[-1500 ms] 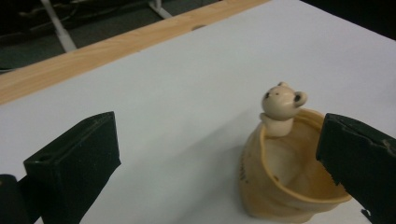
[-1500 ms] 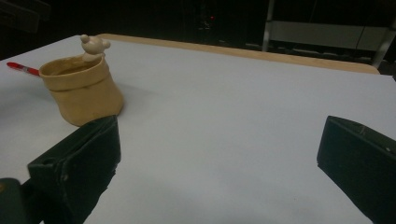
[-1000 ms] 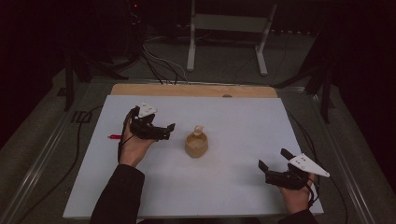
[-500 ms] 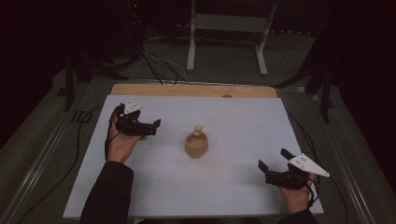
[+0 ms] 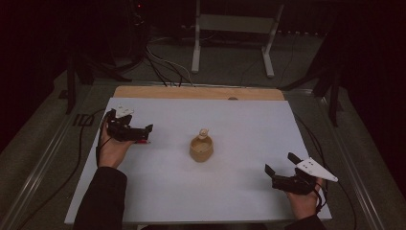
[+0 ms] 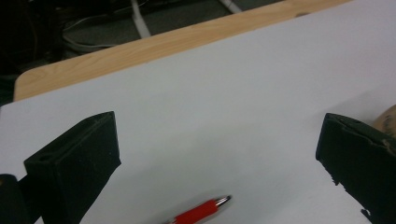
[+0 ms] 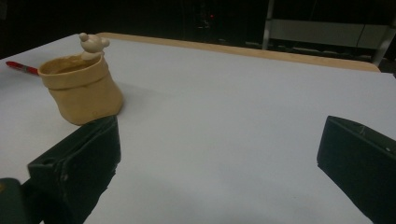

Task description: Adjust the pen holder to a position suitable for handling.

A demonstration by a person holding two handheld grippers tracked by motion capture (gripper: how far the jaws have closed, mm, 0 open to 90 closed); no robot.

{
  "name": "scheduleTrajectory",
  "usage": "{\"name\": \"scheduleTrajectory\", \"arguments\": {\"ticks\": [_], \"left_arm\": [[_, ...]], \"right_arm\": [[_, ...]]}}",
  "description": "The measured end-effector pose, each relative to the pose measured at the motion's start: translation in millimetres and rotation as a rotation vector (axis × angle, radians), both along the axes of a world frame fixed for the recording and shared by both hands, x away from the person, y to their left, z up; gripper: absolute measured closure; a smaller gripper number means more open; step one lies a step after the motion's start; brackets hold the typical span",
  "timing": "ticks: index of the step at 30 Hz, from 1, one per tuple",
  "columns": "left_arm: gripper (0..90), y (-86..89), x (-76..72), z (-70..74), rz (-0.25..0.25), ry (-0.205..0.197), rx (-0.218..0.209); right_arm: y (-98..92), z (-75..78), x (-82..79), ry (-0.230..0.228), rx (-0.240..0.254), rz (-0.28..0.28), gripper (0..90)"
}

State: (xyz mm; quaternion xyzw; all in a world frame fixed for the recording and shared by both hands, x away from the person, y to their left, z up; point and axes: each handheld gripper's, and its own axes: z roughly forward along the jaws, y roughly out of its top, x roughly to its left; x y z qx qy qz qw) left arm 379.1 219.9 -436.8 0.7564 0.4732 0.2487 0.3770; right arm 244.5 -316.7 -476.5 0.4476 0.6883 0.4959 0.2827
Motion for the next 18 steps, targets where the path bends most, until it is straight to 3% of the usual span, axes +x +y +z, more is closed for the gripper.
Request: {"name": "scheduleTrajectory", "arguments": {"ticks": [11, 18], "left_arm": [[0.3, 25.7, 3.9, -4.9, 0.062, 0.030, -0.005], [4.3, 39.3, 8.7, -10.4, 0.103, 0.071, -0.010]], "right_arm": [[-0.3, -0.3, -0.3, 0.004, 0.000, -0.005, 0.2], [-0.8, -0.3, -0.3, 0.004, 0.002, -0.005, 0.2]]}}
